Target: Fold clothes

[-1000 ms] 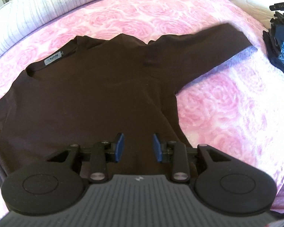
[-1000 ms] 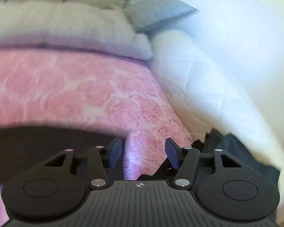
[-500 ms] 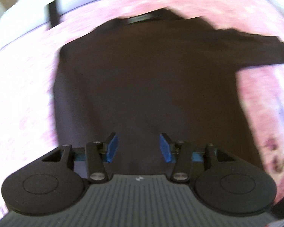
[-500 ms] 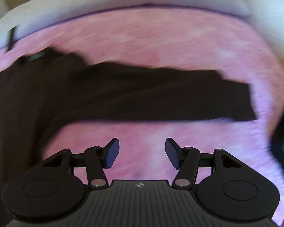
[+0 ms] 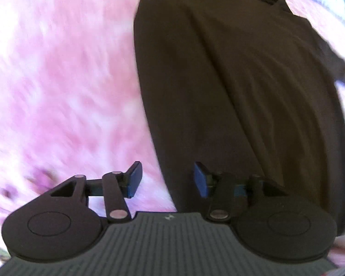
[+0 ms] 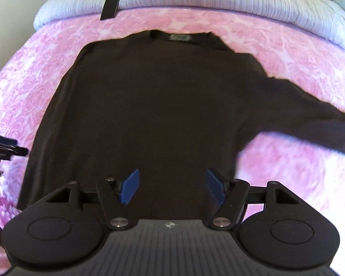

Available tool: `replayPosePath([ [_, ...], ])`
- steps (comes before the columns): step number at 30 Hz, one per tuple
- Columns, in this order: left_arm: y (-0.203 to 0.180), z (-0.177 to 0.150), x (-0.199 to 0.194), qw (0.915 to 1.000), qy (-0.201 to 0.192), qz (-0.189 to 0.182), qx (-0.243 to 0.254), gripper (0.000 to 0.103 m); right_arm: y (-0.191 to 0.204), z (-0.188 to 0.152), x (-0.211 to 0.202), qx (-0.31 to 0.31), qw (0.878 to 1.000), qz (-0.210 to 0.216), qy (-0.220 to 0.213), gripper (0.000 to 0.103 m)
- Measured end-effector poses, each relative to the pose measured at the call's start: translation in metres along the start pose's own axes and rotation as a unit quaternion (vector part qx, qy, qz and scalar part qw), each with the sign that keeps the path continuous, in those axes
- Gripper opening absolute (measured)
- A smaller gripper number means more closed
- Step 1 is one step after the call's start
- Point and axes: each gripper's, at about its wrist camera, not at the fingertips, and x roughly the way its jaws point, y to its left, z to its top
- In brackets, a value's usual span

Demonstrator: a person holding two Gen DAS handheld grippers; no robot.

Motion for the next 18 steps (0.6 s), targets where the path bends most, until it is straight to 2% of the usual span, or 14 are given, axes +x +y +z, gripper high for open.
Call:
replayPosePath([
  [2, 0.006, -0.003, 0.012, 0.9989, 0.019, -0.043, 0.001, 0.04, 0.031, -0.007, 0.003, 0.024, 0.999, -0.015, 0.017, 0.072],
  [4, 0.004, -0.006, 0.014, 0.9988, 0.009, -0.045, 0.019, 0.041, 0.059, -0.01, 0.014, 0.039, 0.998, -0.021, 0.04, 0.072],
  [5, 0.004, -0.006, 0.013, 0.9988, 0.004, -0.046, 0.019, 0.035, 0.07, -0.011, 0.016, 0.043, 0.998, -0.02, 0.045, 0.072],
  [6, 0.005, -0.007, 0.013, 0.9986, 0.001, -0.05, 0.018, 0.012, 0.082, -0.011, 0.016, 0.044, 0.998, -0.016, 0.047, 0.072],
  [7, 0.009, -0.007, 0.01, 0.9978, 0.001, -0.065, 0.012, 0.0, 0.094, -0.01, 0.015, 0.042, 0.998, -0.012, 0.046, 0.072],
  [9, 0.017, -0.004, -0.004, 0.9954, -0.004, -0.096, 0.001, 0.0, 0.113, -0.009, 0.012, 0.033, 0.998, -0.006, 0.046, 0.072],
  [10, 0.021, -0.002, -0.016, 0.9948, -0.014, -0.1, 0.009, 0.0, 0.121, -0.009, 0.012, 0.027, 0.999, -0.002, 0.046, 0.072],
  [13, 0.049, 0.01, -0.062, 0.9949, -0.052, -0.085, 0.017, 0.0, 0.142, -0.008, 0.011, 0.01, 0.999, 0.014, 0.043, 0.072],
  [15, 0.082, 0.025, -0.099, 0.9956, -0.077, -0.051, 0.018, 0.0, 0.152, -0.01, 0.012, -0.005, 0.999, 0.029, 0.036, 0.072],
  [18, 0.132, 0.052, -0.138, 0.9958, -0.081, -0.003, 0.042, 0.0, 0.161, -0.015, 0.022, -0.019, 0.998, 0.05, 0.033, 0.072],
])
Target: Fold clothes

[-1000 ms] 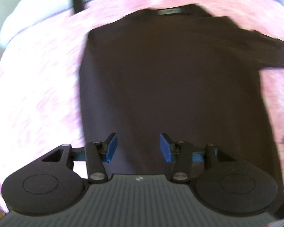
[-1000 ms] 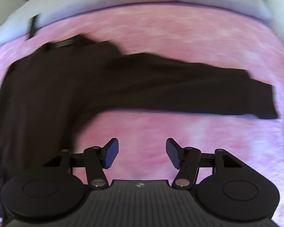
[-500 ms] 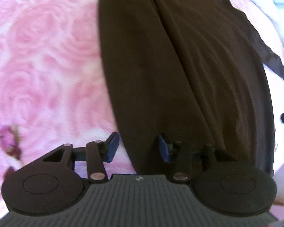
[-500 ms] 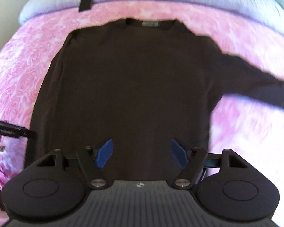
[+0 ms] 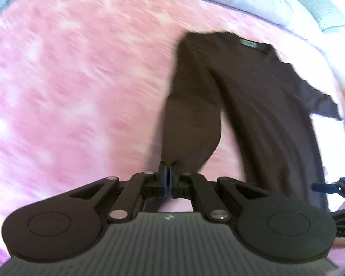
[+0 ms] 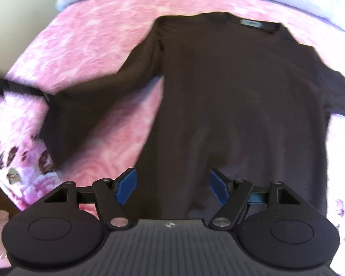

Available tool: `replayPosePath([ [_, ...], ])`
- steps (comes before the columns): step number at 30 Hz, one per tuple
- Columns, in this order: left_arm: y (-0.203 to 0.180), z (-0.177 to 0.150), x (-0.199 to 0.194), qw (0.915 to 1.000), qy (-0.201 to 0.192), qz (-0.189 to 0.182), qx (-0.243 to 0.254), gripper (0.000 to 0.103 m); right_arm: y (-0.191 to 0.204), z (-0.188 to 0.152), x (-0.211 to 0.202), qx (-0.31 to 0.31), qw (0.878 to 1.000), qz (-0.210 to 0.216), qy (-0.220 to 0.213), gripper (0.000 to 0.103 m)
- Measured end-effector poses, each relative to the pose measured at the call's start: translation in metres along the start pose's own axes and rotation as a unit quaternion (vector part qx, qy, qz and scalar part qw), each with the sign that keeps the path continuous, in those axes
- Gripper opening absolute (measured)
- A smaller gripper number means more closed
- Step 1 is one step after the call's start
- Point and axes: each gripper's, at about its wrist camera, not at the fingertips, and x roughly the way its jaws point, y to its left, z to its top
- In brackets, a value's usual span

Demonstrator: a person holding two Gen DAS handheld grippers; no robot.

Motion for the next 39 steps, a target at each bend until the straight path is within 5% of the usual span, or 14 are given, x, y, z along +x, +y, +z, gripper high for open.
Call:
replayPosePath([
  [6, 0.095, 0.041, -0.011, 0.9946, 0.051, 0.055, 0.071, 0.0, 0.02, -0.006, 0.002, 0.013, 1.0, 0.001, -0.006, 0.072],
  [10, 0.159, 0.057, -0.007, 0.9977, 0.068, 0.002, 0.003, 0.0, 0.037, 0.0, -0.001, 0.025, 0.999, -0.021, -0.016, 0.073],
  [14, 0.237, 0.062, 0.019, 0.9892, 0.106, -0.061, -0.081, 0.001, 0.058, 0.015, 0.015, 0.051, 0.997, -0.061, -0.013, 0.073],
  [16, 0.276, 0.061, 0.035, 0.984, 0.123, -0.058, -0.116, 0.001, 0.075, 0.025, 0.024, 0.07, 0.994, -0.08, -0.011, 0.073],
  [20, 0.319, 0.051, 0.034, 0.986, 0.127, -0.04, -0.101, 0.006, 0.115, 0.05, 0.046, 0.111, 0.99, -0.083, -0.002, 0.076],
  [23, 0.312, 0.04, 0.022, 0.9945, 0.098, -0.033, -0.016, 0.027, 0.153, 0.07, 0.066, 0.094, 0.994, -0.063, 0.01, 0.077],
  [25, 0.281, 0.027, 0.011, 0.9939, 0.057, -0.034, 0.088, 0.03, 0.18, 0.083, 0.078, 0.065, 0.997, -0.047, 0.012, 0.078],
  [28, 0.23, -0.002, 0.009, 0.971, 0.037, -0.062, 0.228, 0.039, 0.206, 0.097, 0.09, 0.043, 0.998, -0.033, 0.013, 0.078],
  [31, 0.2, -0.027, 0.028, 0.9512, 0.047, -0.019, 0.304, 0.04, 0.214, 0.103, 0.094, 0.045, 0.998, -0.033, 0.015, 0.078],
  [32, 0.2, -0.03, 0.033, 0.9525, 0.051, -0.017, 0.3, 0.033, 0.216, 0.104, 0.095, 0.045, 0.998, -0.033, 0.016, 0.078],
  [33, 0.203, -0.029, 0.035, 0.9567, 0.056, -0.023, 0.285, 0.005, 0.217, 0.105, 0.095, 0.045, 0.998, -0.035, 0.017, 0.078],
  [35, 0.216, -0.019, 0.034, 0.9694, 0.071, -0.057, 0.228, 0.0, 0.218, 0.104, 0.095, 0.04, 0.998, -0.039, 0.019, 0.078],
  [37, 0.251, 0.007, 0.025, 0.9834, 0.075, -0.14, 0.087, 0.0, 0.222, 0.107, 0.097, 0.034, 0.998, -0.043, 0.02, 0.078],
  [39, 0.301, 0.031, 0.013, 0.9766, 0.053, -0.194, -0.076, 0.0, 0.225, 0.109, 0.096, 0.033, 0.998, -0.045, 0.016, 0.078],
])
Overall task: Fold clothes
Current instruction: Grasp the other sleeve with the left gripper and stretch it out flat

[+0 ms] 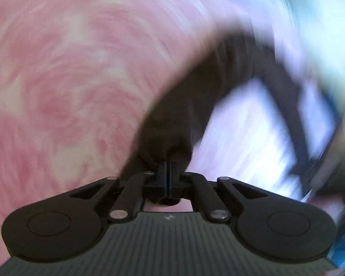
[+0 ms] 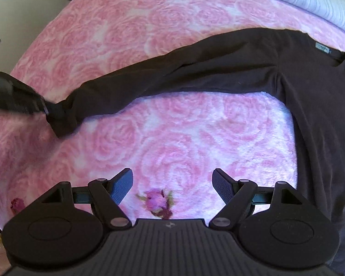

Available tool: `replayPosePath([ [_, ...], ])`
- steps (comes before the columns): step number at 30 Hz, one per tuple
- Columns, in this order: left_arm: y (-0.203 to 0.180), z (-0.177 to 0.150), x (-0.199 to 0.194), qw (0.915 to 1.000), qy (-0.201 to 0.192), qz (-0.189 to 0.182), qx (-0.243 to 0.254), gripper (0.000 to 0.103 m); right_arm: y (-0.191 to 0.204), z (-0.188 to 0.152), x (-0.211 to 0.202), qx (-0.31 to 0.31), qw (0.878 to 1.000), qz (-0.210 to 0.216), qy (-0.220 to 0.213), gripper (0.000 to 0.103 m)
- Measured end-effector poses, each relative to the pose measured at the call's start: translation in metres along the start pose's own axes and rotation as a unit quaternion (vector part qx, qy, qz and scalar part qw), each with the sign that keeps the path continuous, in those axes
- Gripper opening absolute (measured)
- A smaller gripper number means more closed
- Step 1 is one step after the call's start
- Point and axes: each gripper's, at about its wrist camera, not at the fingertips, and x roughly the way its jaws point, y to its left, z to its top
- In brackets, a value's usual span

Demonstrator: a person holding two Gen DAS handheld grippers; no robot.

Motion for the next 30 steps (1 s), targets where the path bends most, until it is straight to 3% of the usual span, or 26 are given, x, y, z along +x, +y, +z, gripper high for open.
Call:
replayPosePath([
  [1, 0.021, 0.012, -0.016, 0.9971, -0.027, -0.021, -0.067, 0.0, 0.001, 0.001, 0.0, 0.003, 1.0, 0.0, -0.002, 0.078],
  [3, 0.058, 0.031, -0.036, 0.9891, -0.059, -0.017, -0.134, 0.0, 0.004, 0.002, 0.002, 0.011, 1.0, 0.0, -0.004, 0.079],
  [7, 0.104, 0.053, -0.054, 0.9802, -0.082, 0.014, -0.18, 0.0, 0.019, 0.008, 0.013, 0.012, 1.0, 0.011, -0.005, 0.079],
  [10, 0.094, 0.058, -0.053, 0.9905, -0.068, 0.059, -0.104, 0.004, 0.031, 0.015, 0.023, 0.003, 1.0, 0.018, -0.007, 0.08],
  [12, 0.069, 0.05, -0.043, 0.9943, -0.043, 0.097, 0.008, 0.037, 0.037, 0.02, 0.028, 0.0, 1.0, 0.021, -0.006, 0.08],
  [13, 0.052, 0.037, -0.034, 0.9879, -0.025, 0.12, 0.095, 0.042, 0.04, 0.022, 0.03, -0.001, 1.0, 0.022, -0.007, 0.08],
  [14, 0.036, 0.024, -0.025, 0.9733, -0.007, 0.142, 0.181, 0.043, 0.043, 0.024, 0.032, -0.002, 1.0, 0.024, -0.007, 0.08],
  [16, 0.006, -0.002, -0.007, 0.9251, 0.025, 0.175, 0.336, 0.043, 0.049, 0.026, 0.034, -0.007, 1.0, 0.027, -0.006, 0.081],
  [19, -0.015, -0.038, 0.015, 0.8694, 0.044, 0.17, 0.462, 0.043, 0.058, 0.026, 0.038, -0.019, 0.999, 0.03, -0.002, 0.081],
  [20, -0.02, -0.046, 0.021, 0.8564, 0.045, 0.167, 0.487, 0.043, 0.061, 0.026, 0.04, -0.022, 0.999, 0.031, 0.0, 0.081],
  [22, -0.019, -0.041, 0.026, 0.875, 0.018, 0.154, 0.459, 0.042, 0.067, 0.026, 0.043, -0.027, 0.999, 0.033, 0.003, 0.081],
  [23, -0.015, -0.034, 0.025, 0.8921, 0.003, 0.149, 0.427, 0.036, 0.07, 0.027, 0.044, -0.029, 0.999, 0.034, 0.005, 0.081],
  [24, -0.011, -0.027, 0.024, 0.9077, -0.012, 0.144, 0.394, 0.02, 0.073, 0.028, 0.046, -0.031, 0.999, 0.036, 0.005, 0.081],
  [26, -0.001, -0.012, 0.016, 0.9378, -0.047, 0.134, 0.317, 0.0, 0.079, 0.03, 0.05, -0.037, 0.999, 0.039, 0.001, 0.081],
  [28, 0.012, 0.004, 0.001, 0.9599, -0.088, 0.128, 0.233, 0.0, 0.085, 0.034, 0.055, -0.042, 0.998, 0.043, -0.005, 0.081],
  [30, 0.03, 0.015, -0.016, 0.9736, -0.106, 0.128, 0.156, 0.0, 0.087, 0.04, 0.06, -0.037, 0.998, 0.044, -0.011, 0.081],
])
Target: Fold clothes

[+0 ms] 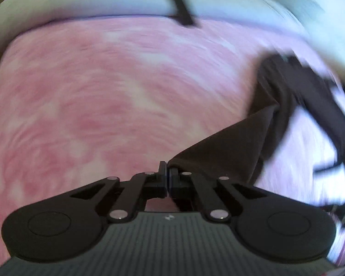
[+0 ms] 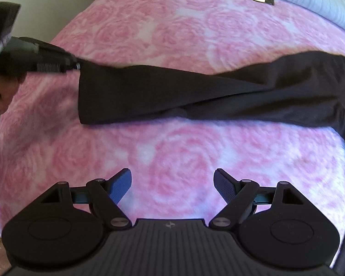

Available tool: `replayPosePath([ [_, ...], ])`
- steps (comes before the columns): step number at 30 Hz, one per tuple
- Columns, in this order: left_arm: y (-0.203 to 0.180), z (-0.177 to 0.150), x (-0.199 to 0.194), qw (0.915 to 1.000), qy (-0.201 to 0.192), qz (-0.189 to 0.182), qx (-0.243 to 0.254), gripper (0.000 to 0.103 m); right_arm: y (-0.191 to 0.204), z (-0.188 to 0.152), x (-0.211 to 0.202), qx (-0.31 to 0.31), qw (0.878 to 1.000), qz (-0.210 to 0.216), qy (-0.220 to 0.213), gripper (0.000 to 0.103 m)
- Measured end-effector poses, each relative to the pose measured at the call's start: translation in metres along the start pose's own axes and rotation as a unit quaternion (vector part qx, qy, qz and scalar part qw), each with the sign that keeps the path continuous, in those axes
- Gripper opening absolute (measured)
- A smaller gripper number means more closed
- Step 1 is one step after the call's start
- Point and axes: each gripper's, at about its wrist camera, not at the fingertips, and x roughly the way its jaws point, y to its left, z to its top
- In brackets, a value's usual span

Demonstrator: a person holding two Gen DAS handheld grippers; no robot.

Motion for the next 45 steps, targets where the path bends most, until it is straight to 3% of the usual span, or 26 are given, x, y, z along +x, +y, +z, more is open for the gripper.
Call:
replayPosePath([
  [2, 0.021, 0.003, -0.001, 0.9982, 0.007, 0.003, -0.059, 0.0, -0.001, 0.005, 0.005, 0.011, 1.0, 0.0, -0.003, 0.081],
  [6, 0.048, 0.007, 0.012, 0.992, 0.047, -0.007, -0.117, 0.0, -0.003, 0.013, 0.01, 0.017, 1.0, -0.001, -0.006, 0.081],
  [11, 0.068, 0.004, 0.016, 0.9888, 0.046, 0.037, -0.137, 0.001, -0.01, 0.013, 0.008, 0.02, 1.0, -0.008, -0.001, 0.081],
  [13, 0.066, 0.004, 0.011, 0.9914, 0.039, 0.044, -0.117, 0.002, -0.016, 0.009, 0.008, 0.03, 0.999, -0.013, 0.003, 0.081],
  [14, 0.064, 0.004, 0.01, 0.9929, 0.04, 0.044, -0.103, 0.005, -0.019, 0.009, 0.009, 0.035, 0.999, -0.014, 0.004, 0.081],
  [17, 0.057, 0.006, 0.018, 0.9948, 0.055, 0.016, -0.085, 0.032, -0.03, 0.009, 0.012, 0.061, 0.998, -0.01, 0.0, 0.081],
  [20, 0.049, 0.009, 0.032, 0.9943, 0.07, -0.008, -0.08, 0.04, -0.045, 0.018, 0.017, 0.144, 0.988, 0.044, -0.024, 0.081],
  [22, 0.045, 0.009, 0.047, 0.9929, 0.086, -0.016, -0.08, 0.038, -0.061, 0.023, 0.027, 0.228, 0.969, 0.082, -0.041, 0.079],
  [23, 0.043, 0.01, 0.052, 0.9926, 0.091, -0.017, -0.078, 0.029, -0.067, 0.026, 0.031, 0.255, 0.962, 0.085, -0.05, 0.076],
  [24, 0.041, 0.01, 0.053, 0.9932, 0.09, -0.011, -0.073, 0.007, -0.073, 0.029, 0.035, 0.277, 0.956, 0.08, -0.06, 0.074],
  [25, 0.04, 0.011, 0.053, 0.9937, 0.089, -0.005, -0.068, 0.0, -0.079, 0.032, 0.038, 0.288, 0.953, 0.065, -0.068, 0.071],
  [29, 0.043, 0.016, 0.037, 0.9956, 0.06, 0.02, -0.069, 0.001, -0.1, 0.036, 0.032, 0.28, 0.955, -0.009, -0.094, 0.064],
  [32, 0.051, 0.02, 0.036, 0.9939, 0.064, 0.006, -0.09, 0.001, -0.121, 0.035, 0.02, 0.261, 0.956, -0.058, -0.117, 0.064],
  [34, 0.052, 0.022, 0.042, 0.9924, 0.084, -0.003, -0.09, 0.001, -0.135, 0.035, 0.017, 0.251, 0.957, -0.077, -0.124, 0.064],
  [39, 0.032, 0.018, 0.053, 0.9863, 0.165, 0.001, -0.007, 0.0, -0.167, 0.045, 0.024, 0.22, 0.963, -0.083, -0.133, 0.064],
  [42, 0.028, 0.012, 0.046, 0.9807, 0.193, 0.02, 0.019, 0.0, -0.173, 0.047, 0.043, 0.192, 0.976, -0.087, -0.061, 0.061],
  [45, 0.039, 0.015, 0.03, 0.9832, 0.18, 0.028, -0.004, 0.0, -0.169, 0.04, 0.048, 0.179, 0.978, -0.109, -0.002, 0.061],
])
